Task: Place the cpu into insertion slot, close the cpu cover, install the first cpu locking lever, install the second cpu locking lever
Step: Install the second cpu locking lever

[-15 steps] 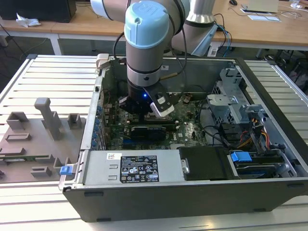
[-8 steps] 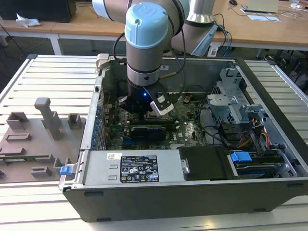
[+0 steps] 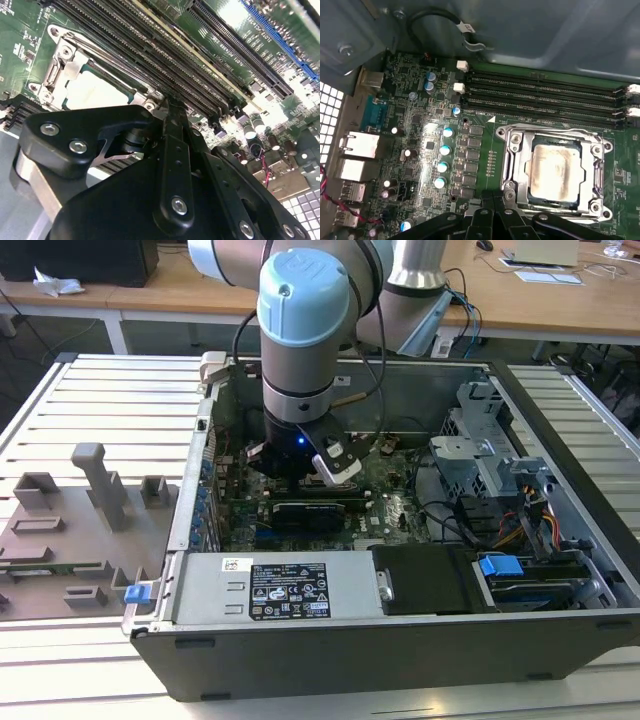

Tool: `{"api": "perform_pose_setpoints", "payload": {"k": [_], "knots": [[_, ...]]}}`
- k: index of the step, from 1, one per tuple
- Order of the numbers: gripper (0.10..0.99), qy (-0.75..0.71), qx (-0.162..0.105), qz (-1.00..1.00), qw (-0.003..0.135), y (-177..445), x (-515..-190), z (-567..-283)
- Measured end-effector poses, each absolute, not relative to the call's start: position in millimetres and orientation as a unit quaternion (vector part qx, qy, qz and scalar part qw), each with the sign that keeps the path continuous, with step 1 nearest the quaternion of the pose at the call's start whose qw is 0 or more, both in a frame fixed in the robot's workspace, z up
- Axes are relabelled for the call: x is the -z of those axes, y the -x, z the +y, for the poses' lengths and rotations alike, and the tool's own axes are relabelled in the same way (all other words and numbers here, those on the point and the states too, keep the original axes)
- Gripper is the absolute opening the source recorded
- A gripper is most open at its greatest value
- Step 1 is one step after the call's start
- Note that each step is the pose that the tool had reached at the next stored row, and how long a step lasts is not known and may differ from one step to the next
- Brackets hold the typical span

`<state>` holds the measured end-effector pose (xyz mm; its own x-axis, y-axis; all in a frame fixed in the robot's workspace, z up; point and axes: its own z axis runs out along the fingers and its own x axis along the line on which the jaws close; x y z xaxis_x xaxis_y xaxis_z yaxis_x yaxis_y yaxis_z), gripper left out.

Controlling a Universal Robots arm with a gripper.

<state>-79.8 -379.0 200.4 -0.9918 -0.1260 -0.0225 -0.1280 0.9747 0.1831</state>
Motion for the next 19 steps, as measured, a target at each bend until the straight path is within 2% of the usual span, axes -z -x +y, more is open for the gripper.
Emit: {"api": "perform_pose_setpoints", "payload": {"k": [3,7,19], "knots": [[0.106,0.064,-0.092,0.994,0.007,79.7,-213.5,-379.1],[0.106,0.064,-0.092,0.994,0.006,76.2,-215.3,-378.0],[0.106,0.062,-0.093,0.994,-0.013,24.3,-214.4,-368.7]]}}
